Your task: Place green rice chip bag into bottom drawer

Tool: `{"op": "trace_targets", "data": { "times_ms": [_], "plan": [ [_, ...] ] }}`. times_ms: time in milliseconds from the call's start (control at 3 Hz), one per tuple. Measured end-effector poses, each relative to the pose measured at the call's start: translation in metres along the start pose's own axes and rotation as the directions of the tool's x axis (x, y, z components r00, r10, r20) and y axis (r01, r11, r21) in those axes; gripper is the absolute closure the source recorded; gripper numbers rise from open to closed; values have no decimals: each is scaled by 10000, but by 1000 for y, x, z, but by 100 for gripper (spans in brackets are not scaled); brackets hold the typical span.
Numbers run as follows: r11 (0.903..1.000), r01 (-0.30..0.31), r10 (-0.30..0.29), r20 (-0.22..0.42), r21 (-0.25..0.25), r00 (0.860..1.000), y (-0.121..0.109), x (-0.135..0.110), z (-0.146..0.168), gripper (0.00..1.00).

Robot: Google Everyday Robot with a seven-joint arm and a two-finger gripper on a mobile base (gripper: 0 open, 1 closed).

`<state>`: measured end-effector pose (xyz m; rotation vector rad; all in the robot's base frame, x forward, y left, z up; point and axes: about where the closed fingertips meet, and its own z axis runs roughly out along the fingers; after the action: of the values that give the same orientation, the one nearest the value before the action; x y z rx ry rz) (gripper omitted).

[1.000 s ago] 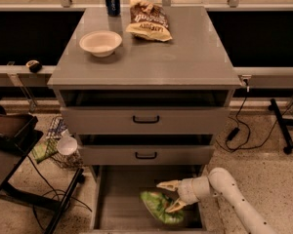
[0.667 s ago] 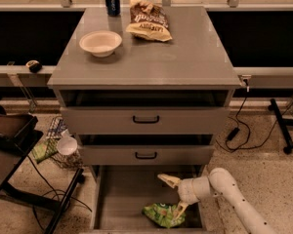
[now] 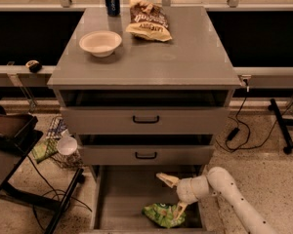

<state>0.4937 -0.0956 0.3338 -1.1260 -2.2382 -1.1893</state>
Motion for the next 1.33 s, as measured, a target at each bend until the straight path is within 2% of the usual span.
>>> {"op": "trace_targets", "data": {
  "times_ms": [333, 667, 1000, 1333],
  "plan": [
    [9952, 734, -767, 505, 641, 9958, 2, 29, -32, 0],
    [9686, 1654, -1882, 1131, 1854, 9756, 2, 83, -92, 0],
    [9082, 2135, -2807, 1457, 3600, 9487, 4, 148, -154, 0],
    [8509, 2252, -3539, 2011, 4746, 9134, 24, 213, -209, 0]
  ]
}}
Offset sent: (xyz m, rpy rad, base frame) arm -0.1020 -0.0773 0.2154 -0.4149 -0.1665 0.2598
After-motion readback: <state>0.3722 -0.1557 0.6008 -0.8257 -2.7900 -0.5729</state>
